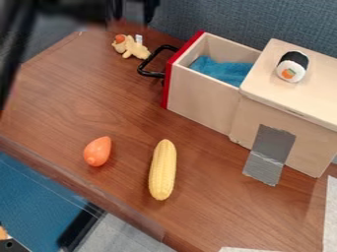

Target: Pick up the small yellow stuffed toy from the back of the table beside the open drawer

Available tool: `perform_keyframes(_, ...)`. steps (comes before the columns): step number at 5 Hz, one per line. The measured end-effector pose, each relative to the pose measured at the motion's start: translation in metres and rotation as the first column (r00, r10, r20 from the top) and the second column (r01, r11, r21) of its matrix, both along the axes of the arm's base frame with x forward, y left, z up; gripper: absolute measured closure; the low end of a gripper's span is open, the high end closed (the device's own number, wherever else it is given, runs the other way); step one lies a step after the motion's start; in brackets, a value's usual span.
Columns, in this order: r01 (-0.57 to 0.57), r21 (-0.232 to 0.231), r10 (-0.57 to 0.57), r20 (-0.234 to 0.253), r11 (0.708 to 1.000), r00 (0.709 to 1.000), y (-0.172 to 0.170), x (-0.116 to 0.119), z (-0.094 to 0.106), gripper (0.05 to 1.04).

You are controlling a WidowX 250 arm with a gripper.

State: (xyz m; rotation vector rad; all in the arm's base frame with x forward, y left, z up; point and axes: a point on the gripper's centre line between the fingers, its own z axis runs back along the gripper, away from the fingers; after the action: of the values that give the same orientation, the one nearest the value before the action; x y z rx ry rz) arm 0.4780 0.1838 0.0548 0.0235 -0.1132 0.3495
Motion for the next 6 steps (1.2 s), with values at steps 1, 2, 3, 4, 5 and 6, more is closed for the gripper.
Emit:
perform_keyframes(1, -0.016, 0.027, 0.018, -0.047, 1.0, 0.999, 0.006, -0.005, -0.017, 0.083)
perform_keyframes(2, -0.026, 0.055, 0.031, -0.093, 0.998, 0.995, 0.012, -0.01, -0.03, 0.083)
perform_keyframes(3, -0.035, 0.059, 0.042, -0.125, 0.998, 0.991, 0.012, -0.018, -0.047, 0.089)
perform_keyframes(4, -0.047, 0.072, 0.056, -0.131, 0.996, 0.99, 0.013, -0.02, -0.049, 0.156)
perform_keyframes(5, -0.073, 0.071, 0.081, -0.121, 0.995, 0.989, 0.01, -0.023, -0.05, 0.426)
perform_keyframes(6, -0.085, 0.047, 0.089, -0.108, 0.995, 0.99, 0.006, -0.028, -0.047, 0.612)
